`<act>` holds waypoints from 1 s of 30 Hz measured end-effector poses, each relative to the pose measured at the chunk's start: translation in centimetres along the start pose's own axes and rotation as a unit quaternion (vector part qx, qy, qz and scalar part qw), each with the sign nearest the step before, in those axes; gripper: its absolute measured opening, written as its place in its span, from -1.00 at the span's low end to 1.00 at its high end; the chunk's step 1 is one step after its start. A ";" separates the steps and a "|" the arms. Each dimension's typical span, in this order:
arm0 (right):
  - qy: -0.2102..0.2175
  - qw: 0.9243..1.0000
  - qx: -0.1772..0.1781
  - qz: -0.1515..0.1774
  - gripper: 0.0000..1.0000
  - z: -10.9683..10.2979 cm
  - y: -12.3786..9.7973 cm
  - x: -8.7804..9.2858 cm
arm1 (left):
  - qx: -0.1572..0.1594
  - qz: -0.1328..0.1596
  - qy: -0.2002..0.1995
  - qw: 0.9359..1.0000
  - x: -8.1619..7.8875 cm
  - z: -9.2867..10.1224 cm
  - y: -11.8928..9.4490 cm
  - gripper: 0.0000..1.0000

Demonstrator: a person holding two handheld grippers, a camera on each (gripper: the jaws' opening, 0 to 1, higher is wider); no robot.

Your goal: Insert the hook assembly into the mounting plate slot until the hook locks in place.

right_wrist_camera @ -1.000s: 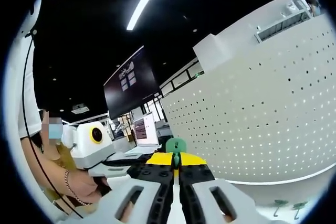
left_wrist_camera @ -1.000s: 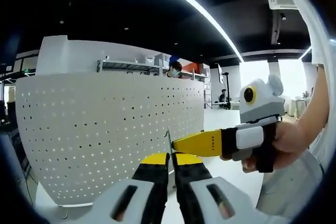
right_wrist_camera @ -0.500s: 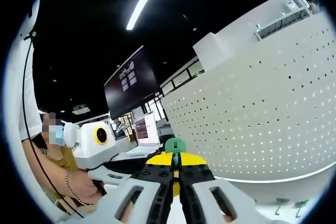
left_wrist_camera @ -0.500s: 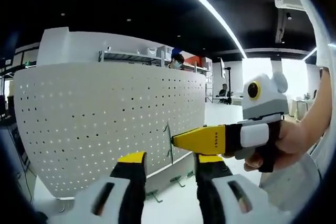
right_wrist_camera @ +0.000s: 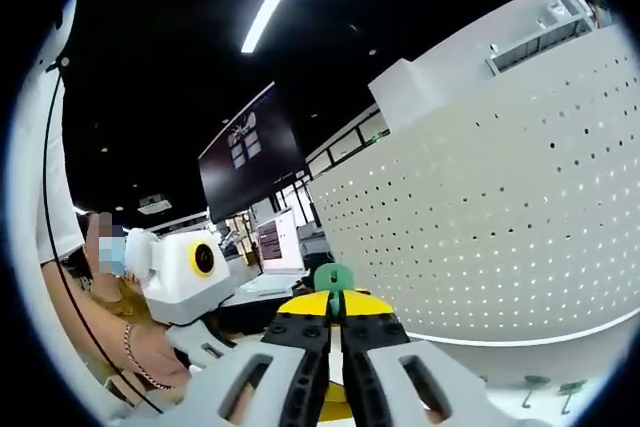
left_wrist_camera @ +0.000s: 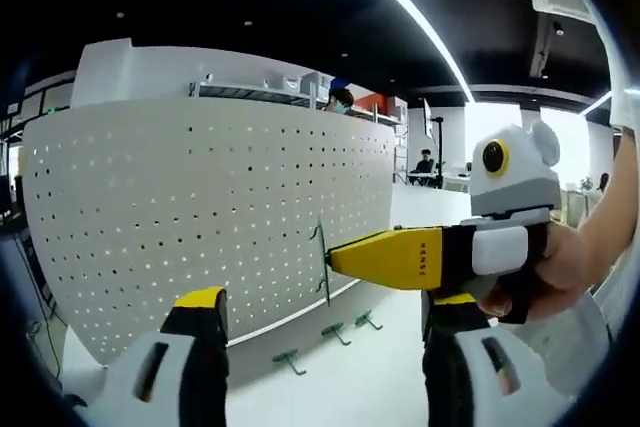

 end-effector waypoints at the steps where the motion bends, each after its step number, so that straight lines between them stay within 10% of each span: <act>1: 0.000 1.000 0.001 0.000 -1.00 0.0 0.0 0.0 | 0.000 0.001 0.003 1.000 0.0 0.0 0.0 0.65; 16: -0.099 0.987 0.121 -0.035 -1.00 1.1 -1.2 -1.1 | -0.003 -0.006 0.024 1.000 0.3 0.0 0.0 0.63; 30: -0.106 0.983 0.149 -0.024 -1.00 2.5 -0.5 -3.2 | -0.006 -0.007 0.018 1.000 0.8 0.0 -0.3 0.61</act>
Point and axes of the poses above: the point that each gripper's makers call its tool centre point, and the gripper's own axes: y roughly forward along the fingers, z roughly to its right, x roughly out of its underside, the point moved 10 cm from there along -y, roughly backward along the fingers, and after that the axes turned 12 degrees about -x, right-handed, at the moved point
